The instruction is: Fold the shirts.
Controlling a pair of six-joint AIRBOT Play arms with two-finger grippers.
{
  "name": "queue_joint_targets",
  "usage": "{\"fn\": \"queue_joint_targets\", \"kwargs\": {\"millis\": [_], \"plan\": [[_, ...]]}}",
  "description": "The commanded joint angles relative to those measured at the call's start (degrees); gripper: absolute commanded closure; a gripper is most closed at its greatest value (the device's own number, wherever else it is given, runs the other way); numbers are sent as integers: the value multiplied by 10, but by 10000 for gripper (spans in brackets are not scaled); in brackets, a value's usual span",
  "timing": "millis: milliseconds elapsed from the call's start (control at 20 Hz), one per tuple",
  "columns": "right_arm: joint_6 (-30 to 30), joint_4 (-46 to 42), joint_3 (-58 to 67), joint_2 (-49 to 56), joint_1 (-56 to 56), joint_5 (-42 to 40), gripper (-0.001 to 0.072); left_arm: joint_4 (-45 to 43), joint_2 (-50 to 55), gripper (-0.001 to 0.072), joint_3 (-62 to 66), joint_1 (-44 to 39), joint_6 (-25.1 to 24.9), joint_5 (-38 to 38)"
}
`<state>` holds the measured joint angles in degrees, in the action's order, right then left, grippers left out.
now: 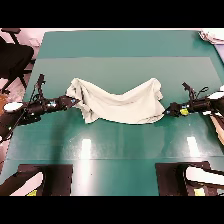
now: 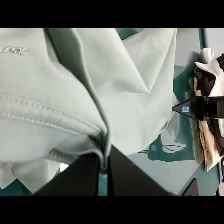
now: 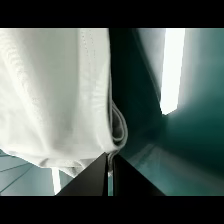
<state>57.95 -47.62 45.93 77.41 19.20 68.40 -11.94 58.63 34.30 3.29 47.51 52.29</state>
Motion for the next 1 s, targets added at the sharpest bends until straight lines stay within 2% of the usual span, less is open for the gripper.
{"fn": "queue_joint_targets", "kwargs": {"millis": [0, 150, 300, 450, 650, 800, 950], "plan": [[9, 22, 1, -5, 0, 17, 687, 6, 0, 680, 5, 0, 1, 20], [9, 64, 5, -62, 2, 21, 687, 8, -17, 681, 50, 0, 0, 56], [9, 98, 56, -140, 18, 37, 688, 6, -49, 681, 153, 1, 0, 57], [19, 145, 146, -227, 48, 28, 688, 4, -73, 681, 274, 1, 1, 52], [42, 151, 296, -314, 97, -13, 688, -11, -90, 681, 445, 1, 3, 23], [50, 150, 398, -359, 133, -58, 688, -56, -91, 682, 589, 1, 11, 9], [50, 149, 482, -397, 160, -111, 688, -132, -91, 681, 728, 1, 45, 9]]}}
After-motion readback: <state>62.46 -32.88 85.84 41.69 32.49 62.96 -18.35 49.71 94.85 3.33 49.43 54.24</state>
